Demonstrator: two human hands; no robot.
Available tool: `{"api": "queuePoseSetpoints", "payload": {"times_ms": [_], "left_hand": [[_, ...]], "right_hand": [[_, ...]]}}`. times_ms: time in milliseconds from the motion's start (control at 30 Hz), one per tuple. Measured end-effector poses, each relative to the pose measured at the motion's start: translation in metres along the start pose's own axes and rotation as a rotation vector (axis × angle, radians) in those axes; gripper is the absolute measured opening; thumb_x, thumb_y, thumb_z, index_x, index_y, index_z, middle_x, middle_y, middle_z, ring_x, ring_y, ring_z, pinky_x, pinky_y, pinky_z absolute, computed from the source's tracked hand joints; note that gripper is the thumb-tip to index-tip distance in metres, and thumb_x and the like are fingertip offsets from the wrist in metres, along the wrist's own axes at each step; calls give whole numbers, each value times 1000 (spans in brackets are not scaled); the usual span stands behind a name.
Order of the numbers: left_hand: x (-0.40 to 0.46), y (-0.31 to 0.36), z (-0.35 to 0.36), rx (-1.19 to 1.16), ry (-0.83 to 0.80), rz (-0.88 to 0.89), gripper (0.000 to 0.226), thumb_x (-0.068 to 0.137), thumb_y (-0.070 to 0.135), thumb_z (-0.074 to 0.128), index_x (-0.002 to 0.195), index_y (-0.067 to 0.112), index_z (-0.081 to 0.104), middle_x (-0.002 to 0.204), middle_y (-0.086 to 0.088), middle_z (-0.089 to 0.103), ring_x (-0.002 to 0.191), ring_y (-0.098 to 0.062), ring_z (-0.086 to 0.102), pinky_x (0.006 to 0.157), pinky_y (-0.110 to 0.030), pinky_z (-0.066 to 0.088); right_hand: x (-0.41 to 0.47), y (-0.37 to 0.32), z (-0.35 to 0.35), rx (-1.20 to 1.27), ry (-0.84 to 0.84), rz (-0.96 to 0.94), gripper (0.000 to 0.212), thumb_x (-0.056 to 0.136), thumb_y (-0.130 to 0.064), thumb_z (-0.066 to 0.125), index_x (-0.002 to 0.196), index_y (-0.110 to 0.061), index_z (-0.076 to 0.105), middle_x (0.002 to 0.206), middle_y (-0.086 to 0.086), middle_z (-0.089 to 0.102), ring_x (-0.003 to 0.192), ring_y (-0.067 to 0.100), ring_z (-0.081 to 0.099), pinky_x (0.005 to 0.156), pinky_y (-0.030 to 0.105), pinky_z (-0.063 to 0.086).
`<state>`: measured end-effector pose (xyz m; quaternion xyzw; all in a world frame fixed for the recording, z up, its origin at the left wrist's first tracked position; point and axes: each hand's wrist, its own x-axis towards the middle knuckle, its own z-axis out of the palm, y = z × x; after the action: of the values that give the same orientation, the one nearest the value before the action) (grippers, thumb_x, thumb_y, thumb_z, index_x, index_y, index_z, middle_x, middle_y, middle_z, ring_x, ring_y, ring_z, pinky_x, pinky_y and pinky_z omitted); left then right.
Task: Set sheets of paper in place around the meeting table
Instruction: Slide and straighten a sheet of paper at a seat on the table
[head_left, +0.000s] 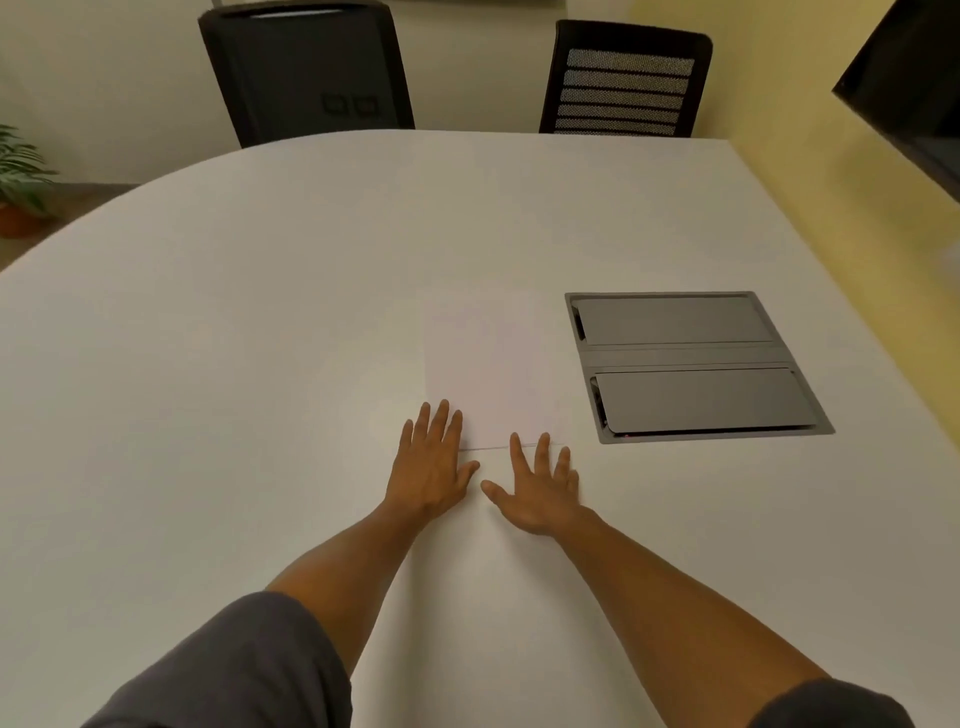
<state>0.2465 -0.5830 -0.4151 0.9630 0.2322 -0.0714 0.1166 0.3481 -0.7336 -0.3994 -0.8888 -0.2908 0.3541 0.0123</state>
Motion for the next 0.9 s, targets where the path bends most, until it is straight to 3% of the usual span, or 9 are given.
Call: {"api": "queuePoseSetpoints", "payload": {"times_ms": [367,600,900], "left_hand": [[48,-8,26,32,40,-53,70,99,59,10,157,26,-10,166,-9,-17,152,-34,-16,121,-57,-3],[43,-11,45,35,59,-108,74,92,61,-12,157,26,-13,165,-5,-20,152,-30,-18,122,-53,-8],[44,-11,46,65,50,-112,73,92,61,-13,155,26,-19,163,-6,-27,150,-31,-24,122,-54,-9]], "right_hand": [[44,-3,5,-22,116,60,93,89,-82,25,155,-37,-23,154,27,-39,143,46,-36,118,60,-15],[49,2,12,-58,116,36,98,86,-85,25,152,-37,-28,152,27,-42,141,44,-40,116,58,-18],[49,0,7,-67,115,-34,104,80,-91,25,151,-38,-29,157,19,-40,142,42,-39,117,58,-17]]}}
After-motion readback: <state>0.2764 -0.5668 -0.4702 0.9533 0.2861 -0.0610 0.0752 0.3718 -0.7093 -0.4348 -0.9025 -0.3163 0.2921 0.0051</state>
